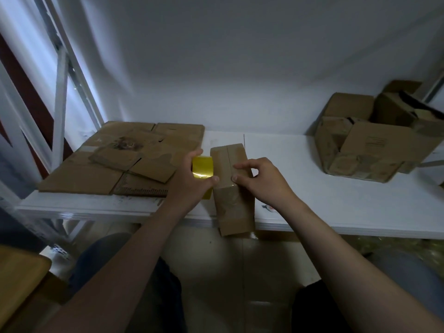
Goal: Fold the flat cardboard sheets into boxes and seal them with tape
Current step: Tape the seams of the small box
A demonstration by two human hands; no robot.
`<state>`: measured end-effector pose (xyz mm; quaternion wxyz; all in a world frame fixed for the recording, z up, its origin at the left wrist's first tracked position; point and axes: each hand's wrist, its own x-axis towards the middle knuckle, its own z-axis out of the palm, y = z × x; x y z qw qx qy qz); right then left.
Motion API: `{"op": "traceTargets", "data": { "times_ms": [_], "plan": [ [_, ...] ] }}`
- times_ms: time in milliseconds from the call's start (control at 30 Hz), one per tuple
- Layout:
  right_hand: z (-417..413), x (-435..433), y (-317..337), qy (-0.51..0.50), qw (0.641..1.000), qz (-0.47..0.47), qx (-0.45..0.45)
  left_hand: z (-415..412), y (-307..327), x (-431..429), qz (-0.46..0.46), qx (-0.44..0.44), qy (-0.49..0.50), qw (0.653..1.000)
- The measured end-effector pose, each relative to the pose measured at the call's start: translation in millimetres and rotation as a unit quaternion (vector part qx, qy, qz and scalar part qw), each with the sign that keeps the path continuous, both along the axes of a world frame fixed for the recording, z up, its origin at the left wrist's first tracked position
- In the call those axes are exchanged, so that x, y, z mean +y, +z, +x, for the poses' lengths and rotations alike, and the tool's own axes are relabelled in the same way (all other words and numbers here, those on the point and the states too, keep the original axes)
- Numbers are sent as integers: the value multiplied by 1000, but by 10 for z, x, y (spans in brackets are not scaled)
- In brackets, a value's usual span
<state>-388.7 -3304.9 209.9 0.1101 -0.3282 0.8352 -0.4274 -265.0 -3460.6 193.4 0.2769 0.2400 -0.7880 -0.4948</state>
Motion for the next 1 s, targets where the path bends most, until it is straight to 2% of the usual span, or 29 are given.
{"op": "traceTargets", "data": {
  "times_ms": [233,367,467,733,867,1000],
  "plan": [
    [-96,65,-219,11,999,18,-33,12,-194,-82,6,-32,-70,997],
    [-86,103,-363,35,996,57,-57,-6,-271,-67,-34,-72,-82,993],
    [-115,98,-417,36,996,40,-75,-40,-303,-99,-35,-88,-82,992],
    [-232,-77,-448,10,998,61,-30,-247,-355,-206,-36,-102,-48,993],
    [-281,-167,-415,2,997,70,-29,-288,-338,-279,20,-90,-29,995],
    [-281,-224,-386,4,996,90,-15,-156,-207,-376,185,-27,13,982]
  ]
}}
